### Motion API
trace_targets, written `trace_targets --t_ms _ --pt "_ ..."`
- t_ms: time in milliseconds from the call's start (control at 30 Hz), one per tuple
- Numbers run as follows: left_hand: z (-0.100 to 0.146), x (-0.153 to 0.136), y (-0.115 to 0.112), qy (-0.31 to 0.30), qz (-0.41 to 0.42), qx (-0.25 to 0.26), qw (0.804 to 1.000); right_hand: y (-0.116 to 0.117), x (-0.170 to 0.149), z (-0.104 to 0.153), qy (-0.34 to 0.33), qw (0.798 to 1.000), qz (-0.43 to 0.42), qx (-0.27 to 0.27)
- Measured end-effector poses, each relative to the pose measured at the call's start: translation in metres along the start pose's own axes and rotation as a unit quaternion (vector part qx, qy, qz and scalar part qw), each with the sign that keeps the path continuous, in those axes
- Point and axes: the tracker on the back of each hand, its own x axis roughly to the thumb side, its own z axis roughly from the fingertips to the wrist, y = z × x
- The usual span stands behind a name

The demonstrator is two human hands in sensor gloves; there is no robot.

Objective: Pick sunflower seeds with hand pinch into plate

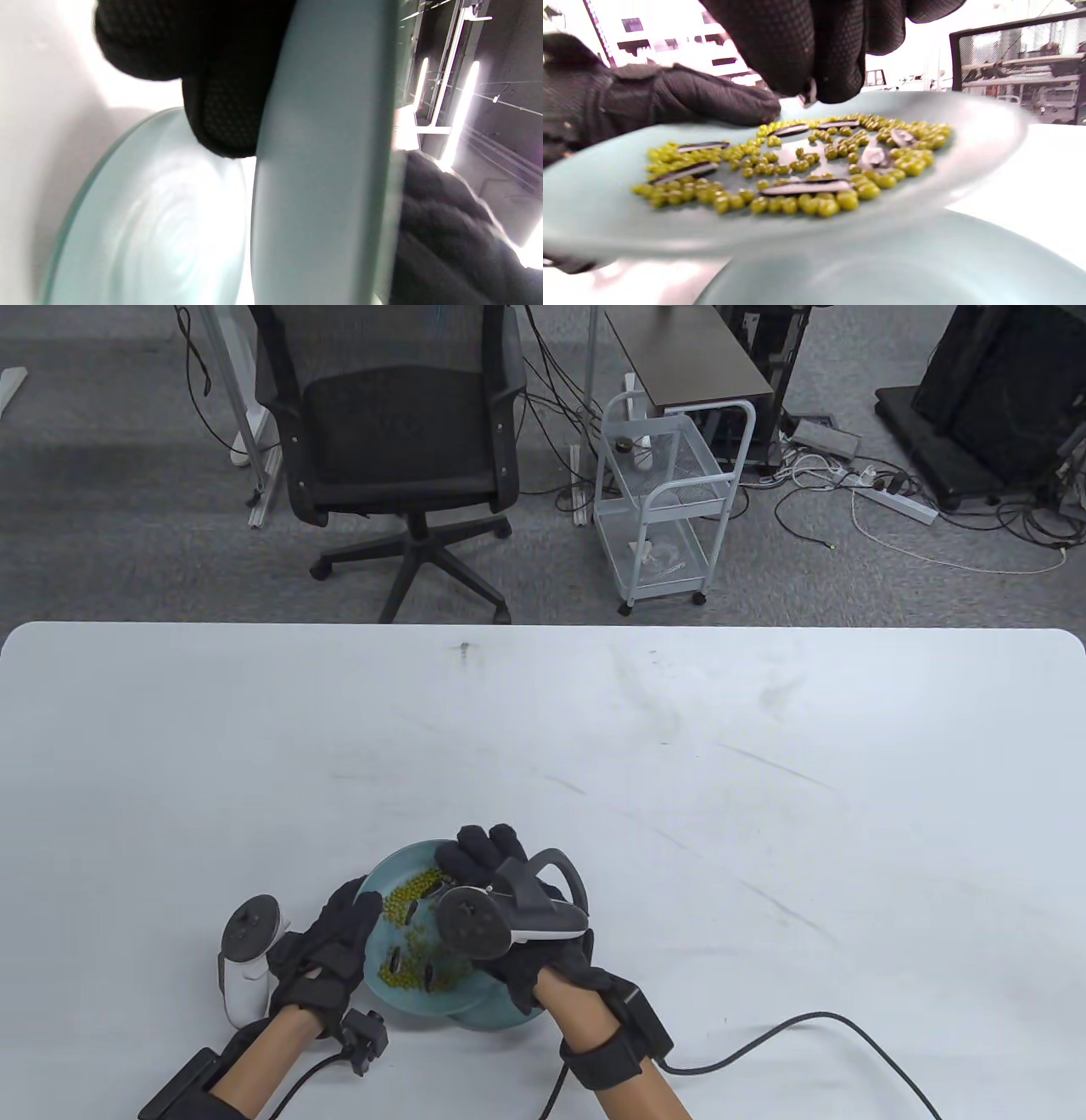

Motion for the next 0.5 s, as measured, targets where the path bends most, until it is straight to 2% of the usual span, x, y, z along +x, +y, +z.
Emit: trace_targets --t_ms 200,300,367,433,500 --pt "-0.001 -0.003 0.003 0.011 0.015 0.004 1.0 -0.026 -0.03 0.034 0.051 0.997 -0.039 -0.048" --pt "-0.002 -0.002 0.005 0.011 0.013 0.005 1.0 -0.03 -0.043 0.051 0.073 0.994 -0.045 -0.061" --pt "-0.002 -0.001 0.006 0.01 0.01 0.006 1.0 -0.019 -0.055 0.062 0.088 0.993 -0.05 -0.054" --pt "-0.003 0.001 0.009 0.006 0.01 0.007 1.0 -0.001 -0.066 0.071 0.104 0.993 -0.06 -0.021" --pt "-0.003 0.003 0.014 0.004 0.009 0.014 1.0 0.019 -0.079 0.07 0.121 0.988 -0.083 0.038"
